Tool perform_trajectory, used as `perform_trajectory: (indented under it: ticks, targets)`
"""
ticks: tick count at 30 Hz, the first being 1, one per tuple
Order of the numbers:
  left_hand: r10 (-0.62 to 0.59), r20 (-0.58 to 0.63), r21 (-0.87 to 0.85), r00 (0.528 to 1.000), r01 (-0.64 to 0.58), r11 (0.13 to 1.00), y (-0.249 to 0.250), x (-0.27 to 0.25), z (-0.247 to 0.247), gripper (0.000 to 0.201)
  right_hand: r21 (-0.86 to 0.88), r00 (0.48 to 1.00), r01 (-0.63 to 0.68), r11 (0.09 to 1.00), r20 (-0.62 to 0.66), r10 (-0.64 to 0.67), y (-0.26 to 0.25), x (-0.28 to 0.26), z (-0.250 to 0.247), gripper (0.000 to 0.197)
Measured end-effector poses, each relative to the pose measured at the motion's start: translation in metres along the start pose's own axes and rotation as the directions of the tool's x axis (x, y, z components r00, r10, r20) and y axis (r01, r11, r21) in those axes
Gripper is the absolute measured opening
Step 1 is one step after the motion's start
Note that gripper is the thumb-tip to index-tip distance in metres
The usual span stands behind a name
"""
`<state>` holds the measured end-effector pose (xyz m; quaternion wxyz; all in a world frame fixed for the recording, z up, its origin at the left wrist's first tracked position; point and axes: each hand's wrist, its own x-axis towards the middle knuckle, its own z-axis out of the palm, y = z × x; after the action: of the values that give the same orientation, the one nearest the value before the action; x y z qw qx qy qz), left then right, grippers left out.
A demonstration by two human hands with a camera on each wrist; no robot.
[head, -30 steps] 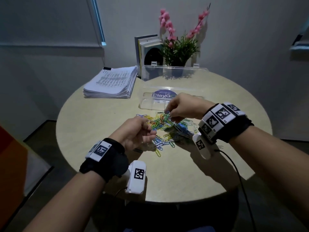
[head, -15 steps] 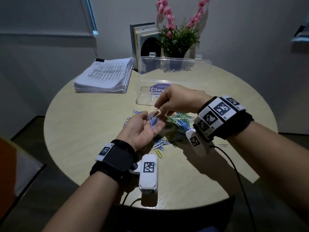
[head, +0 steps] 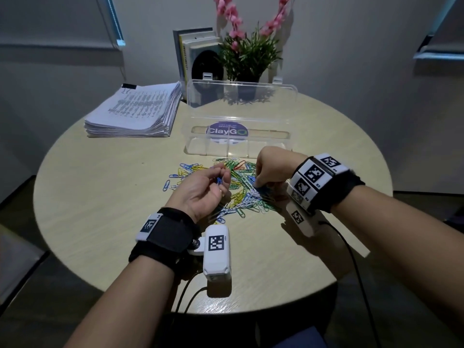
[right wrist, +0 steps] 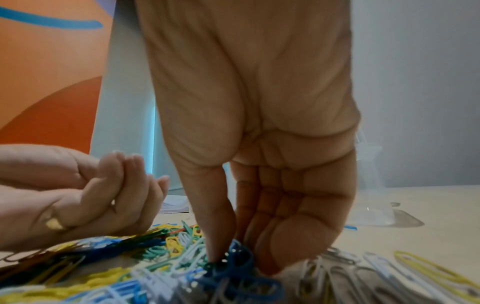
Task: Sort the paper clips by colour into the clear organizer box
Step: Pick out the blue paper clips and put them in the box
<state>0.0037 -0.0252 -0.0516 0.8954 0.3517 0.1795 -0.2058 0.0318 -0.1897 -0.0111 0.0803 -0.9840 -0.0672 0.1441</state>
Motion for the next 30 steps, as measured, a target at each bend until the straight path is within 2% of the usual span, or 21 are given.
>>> perform_trajectory:
  ticks: [6, 10, 13, 15, 19, 22, 25, 27, 30]
  targets:
    - [0.032, 0.054, -0.067, 0.998, -0.029, 0.997, 0.002, 0.013, 0.008, 0.016, 0.095, 0.999, -0.018, 0.995, 0.03, 0.015, 0.008, 0.006, -0.005, 0.018]
    - [0.023, 0.05, -0.04, 0.998, -0.021, 0.999, 0.002, 0.02, 0.008, 0.029, 0.326, 0.999, 0.002, 0.945, 0.048, -0.018, 0.013, 0.006, -0.013, 0.002]
    - [0.004, 0.056, -0.059, 0.998, -0.001, 0.998, 0.001, 0.023, 0.011, 0.035, 0.475, 0.994, 0.106, 0.874, -0.062, -0.088, 0.006, 0.009, -0.019, 0.01]
    - [-0.006, 0.072, -0.084, 0.997, 0.012, 0.996, 0.001, 0.023, 0.015, 0.039, 0.554, 0.988, 0.152, 0.818, -0.098, -0.117, -0.002, 0.01, -0.019, 0.01]
    - [-0.019, 0.137, -0.087, 0.99, 0.031, 0.996, -0.001, 0.024, 0.018, 0.043, 0.665, 0.988, 0.142, 0.733, -0.044, -0.151, -0.009, 0.012, -0.016, 0.016]
    - [-0.026, 0.183, -0.137, 0.983, 0.052, 0.989, -0.001, 0.023, 0.019, 0.046, 0.695, 0.986, 0.135, 0.706, -0.022, -0.166, -0.006, 0.013, -0.016, 0.023]
    - [-0.021, 0.17, -0.112, 0.985, 0.041, 0.993, -0.002, 0.022, 0.018, 0.045, 0.745, 0.987, 0.122, 0.656, -0.024, -0.157, -0.004, 0.012, -0.018, 0.023]
    - [-0.01, 0.136, -0.07, 0.991, 0.02, 0.997, -0.001, 0.022, 0.016, 0.044, 0.734, 0.991, 0.124, 0.668, -0.055, -0.123, -0.001, 0.012, -0.021, 0.022]
    - [0.009, 0.129, -0.075, 0.992, 0.001, 0.997, 0.005, 0.021, 0.01, 0.042, 0.596, 0.996, 0.074, 0.8, -0.085, -0.028, 0.011, 0.014, -0.023, 0.021]
